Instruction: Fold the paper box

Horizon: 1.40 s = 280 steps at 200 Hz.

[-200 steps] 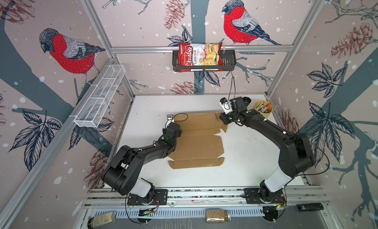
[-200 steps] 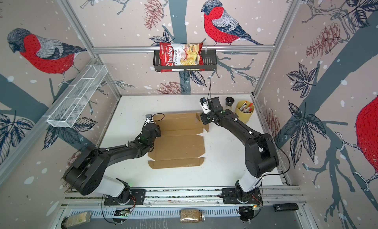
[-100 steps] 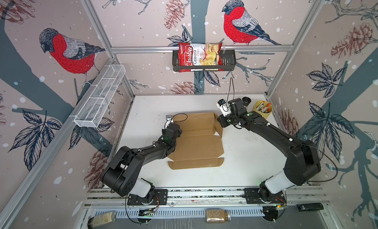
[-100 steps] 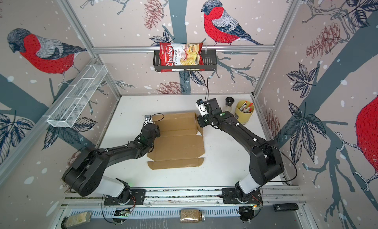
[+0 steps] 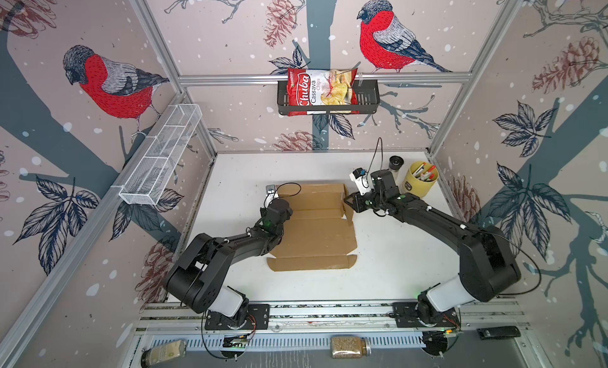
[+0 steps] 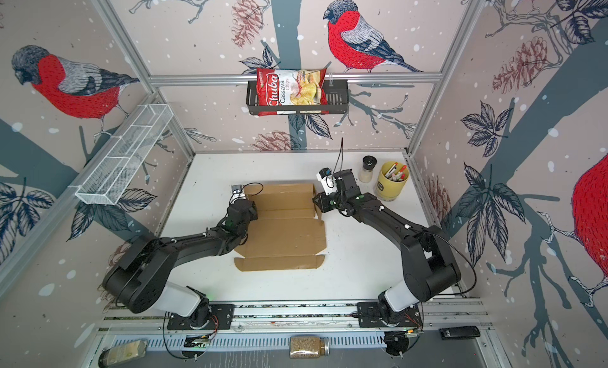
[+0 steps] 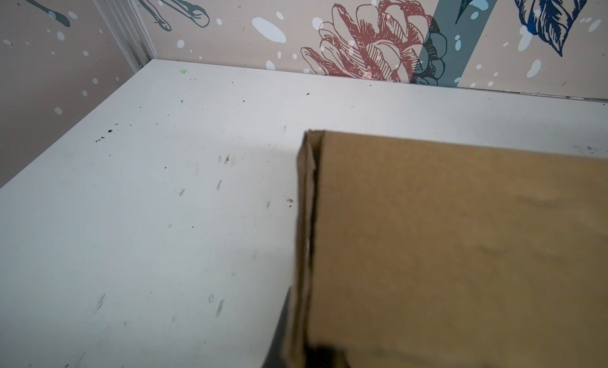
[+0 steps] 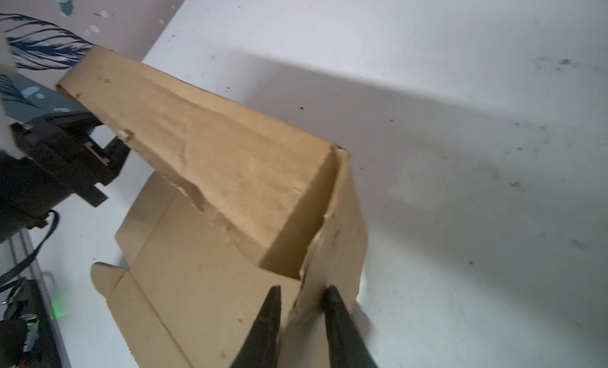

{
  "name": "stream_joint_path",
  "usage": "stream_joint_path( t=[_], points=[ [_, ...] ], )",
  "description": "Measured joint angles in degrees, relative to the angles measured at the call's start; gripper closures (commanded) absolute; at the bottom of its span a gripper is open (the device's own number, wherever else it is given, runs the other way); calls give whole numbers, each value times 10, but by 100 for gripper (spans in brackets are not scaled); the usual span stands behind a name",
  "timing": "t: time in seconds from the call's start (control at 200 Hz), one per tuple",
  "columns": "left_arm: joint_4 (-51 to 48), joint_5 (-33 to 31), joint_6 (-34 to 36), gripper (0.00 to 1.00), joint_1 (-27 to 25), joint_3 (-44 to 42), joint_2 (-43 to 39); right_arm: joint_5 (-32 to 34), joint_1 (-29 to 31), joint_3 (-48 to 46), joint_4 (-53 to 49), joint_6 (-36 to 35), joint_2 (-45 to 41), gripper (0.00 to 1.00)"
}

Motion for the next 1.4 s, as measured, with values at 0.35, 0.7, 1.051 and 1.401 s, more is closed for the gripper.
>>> stream_joint_path(
  t=[0.35,0.7,1.051,1.401],
  points=[
    [-1,5,-4,100,0,3,3,-30,-1,1,31,21,7,57],
    [-5,7,-2,100,0,3,0,-138,-31,-34,144,117,33,26],
    [-3,7,-2,100,0,2,1,-189,-67,-52,242,253,46,21],
    [1,10,-2,100,-1,2,3,-199,-83,-32,283,334,88,33]
  ],
)
